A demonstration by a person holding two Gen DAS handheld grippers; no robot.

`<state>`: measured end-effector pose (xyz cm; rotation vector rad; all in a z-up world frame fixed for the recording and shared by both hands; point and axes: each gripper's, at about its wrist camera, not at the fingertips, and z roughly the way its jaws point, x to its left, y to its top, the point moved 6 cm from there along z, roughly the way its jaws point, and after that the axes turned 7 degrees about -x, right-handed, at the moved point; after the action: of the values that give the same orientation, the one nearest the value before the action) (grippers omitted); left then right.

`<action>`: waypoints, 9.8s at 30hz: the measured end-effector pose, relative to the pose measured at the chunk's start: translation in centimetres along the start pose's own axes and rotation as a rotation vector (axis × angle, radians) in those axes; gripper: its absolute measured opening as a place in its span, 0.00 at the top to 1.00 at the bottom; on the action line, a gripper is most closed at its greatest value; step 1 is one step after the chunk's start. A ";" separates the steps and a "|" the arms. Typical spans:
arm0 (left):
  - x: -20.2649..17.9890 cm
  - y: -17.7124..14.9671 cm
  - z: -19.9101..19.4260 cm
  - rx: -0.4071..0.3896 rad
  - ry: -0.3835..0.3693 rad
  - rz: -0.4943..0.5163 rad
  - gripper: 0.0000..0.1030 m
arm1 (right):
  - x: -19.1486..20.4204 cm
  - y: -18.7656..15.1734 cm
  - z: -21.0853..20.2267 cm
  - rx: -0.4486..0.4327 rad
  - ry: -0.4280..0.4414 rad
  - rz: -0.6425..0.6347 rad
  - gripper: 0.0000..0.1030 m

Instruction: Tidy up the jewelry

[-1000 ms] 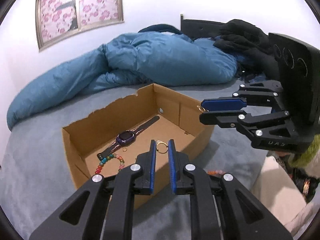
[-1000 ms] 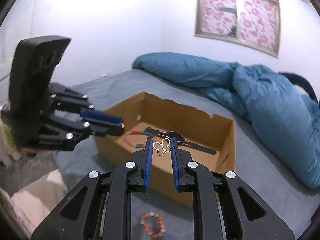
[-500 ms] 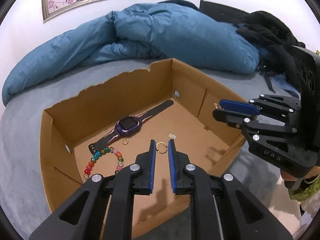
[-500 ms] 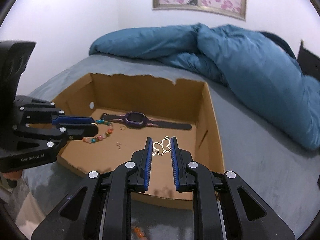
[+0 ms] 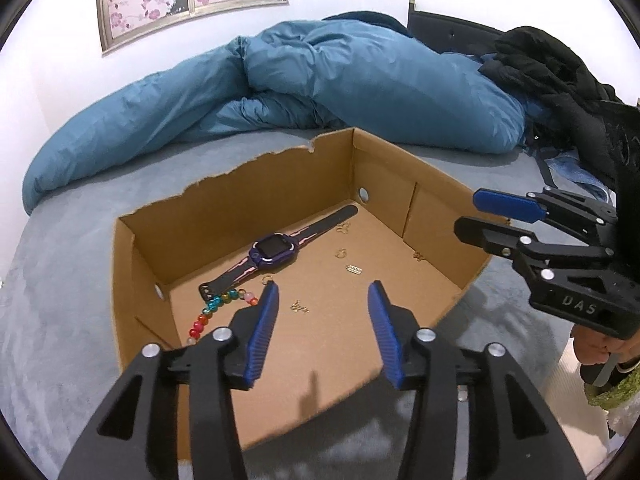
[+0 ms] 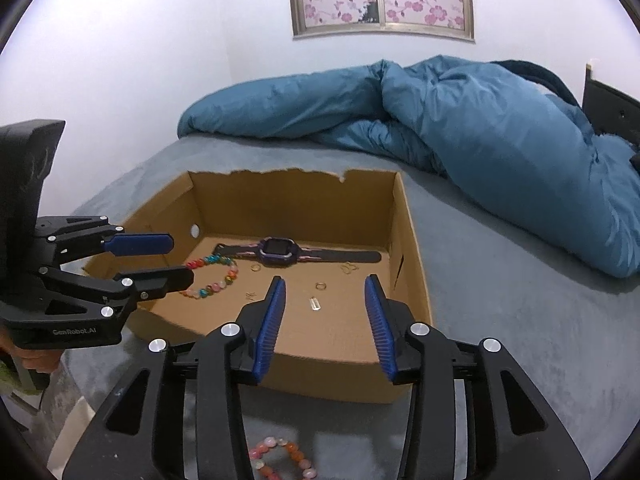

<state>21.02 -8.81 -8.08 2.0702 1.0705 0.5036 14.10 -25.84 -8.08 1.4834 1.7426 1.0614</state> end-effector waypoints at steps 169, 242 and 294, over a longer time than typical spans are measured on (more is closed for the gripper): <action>4.0 1.2 -3.3 -0.021 -0.066 -0.216 0.68 | -0.6 2.8 2.3 0.167 0.168 -0.034 0.74; -1.8 -5.6 -14.7 -0.151 0.187 -0.335 0.05 | -0.8 -5.8 -17.6 -0.112 -0.376 0.201 0.08; -1.6 -11.0 -9.9 0.218 0.315 -0.285 0.05 | 0.9 -10.1 -13.3 0.220 -0.412 0.266 0.08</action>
<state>8.10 -1.67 -10.04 2.0146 1.6419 0.6023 -2.38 -27.96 -10.21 1.9533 1.4295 0.6351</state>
